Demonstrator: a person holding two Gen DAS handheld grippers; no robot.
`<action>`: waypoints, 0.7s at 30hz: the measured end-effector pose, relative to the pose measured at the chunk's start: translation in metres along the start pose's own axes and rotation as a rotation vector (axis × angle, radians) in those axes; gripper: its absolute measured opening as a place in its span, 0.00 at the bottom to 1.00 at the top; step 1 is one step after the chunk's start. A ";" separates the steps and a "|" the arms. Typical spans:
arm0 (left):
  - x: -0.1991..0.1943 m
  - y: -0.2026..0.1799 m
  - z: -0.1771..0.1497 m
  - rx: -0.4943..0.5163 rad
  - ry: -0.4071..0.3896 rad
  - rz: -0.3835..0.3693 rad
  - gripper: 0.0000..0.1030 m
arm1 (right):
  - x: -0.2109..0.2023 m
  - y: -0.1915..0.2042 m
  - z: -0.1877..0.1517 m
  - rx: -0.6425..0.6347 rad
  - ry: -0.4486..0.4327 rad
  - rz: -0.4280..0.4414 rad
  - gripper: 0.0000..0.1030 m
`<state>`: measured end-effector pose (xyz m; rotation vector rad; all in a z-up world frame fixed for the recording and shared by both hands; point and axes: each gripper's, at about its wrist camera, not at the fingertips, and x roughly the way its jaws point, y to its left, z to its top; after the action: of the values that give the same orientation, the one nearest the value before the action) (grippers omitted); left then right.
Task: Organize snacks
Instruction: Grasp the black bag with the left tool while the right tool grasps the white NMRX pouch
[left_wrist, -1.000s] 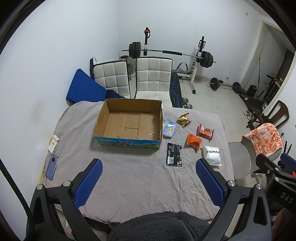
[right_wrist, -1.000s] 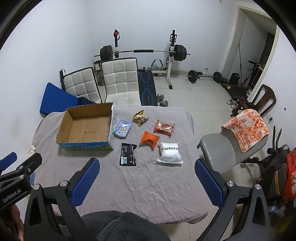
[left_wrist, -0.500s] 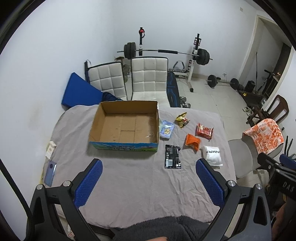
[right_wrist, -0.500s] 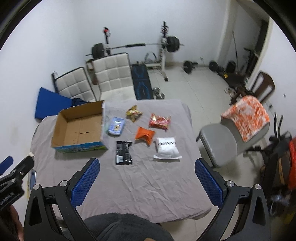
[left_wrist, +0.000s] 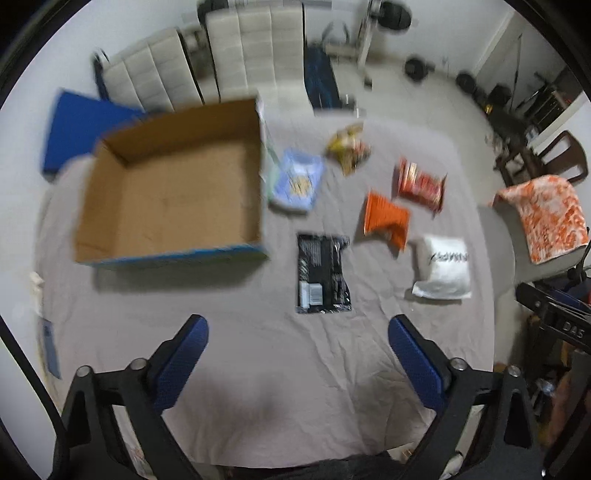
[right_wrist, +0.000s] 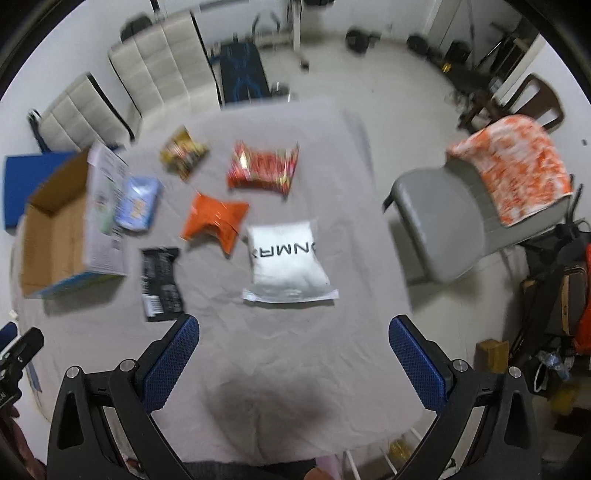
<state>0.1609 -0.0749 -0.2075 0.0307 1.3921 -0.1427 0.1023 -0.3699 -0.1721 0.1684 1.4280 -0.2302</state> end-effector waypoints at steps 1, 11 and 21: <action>0.019 -0.003 0.005 -0.007 0.026 -0.012 0.89 | 0.021 0.001 0.007 -0.003 0.027 0.003 1.00; 0.177 -0.021 0.038 -0.067 0.253 0.031 0.83 | 0.168 0.006 0.052 0.012 0.206 -0.008 1.00; 0.219 -0.021 0.046 -0.098 0.335 0.052 0.67 | 0.222 0.003 0.055 0.031 0.283 0.035 1.00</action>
<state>0.2412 -0.1189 -0.4134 0.0092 1.7295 -0.0255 0.1843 -0.3934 -0.3848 0.2592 1.7019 -0.2059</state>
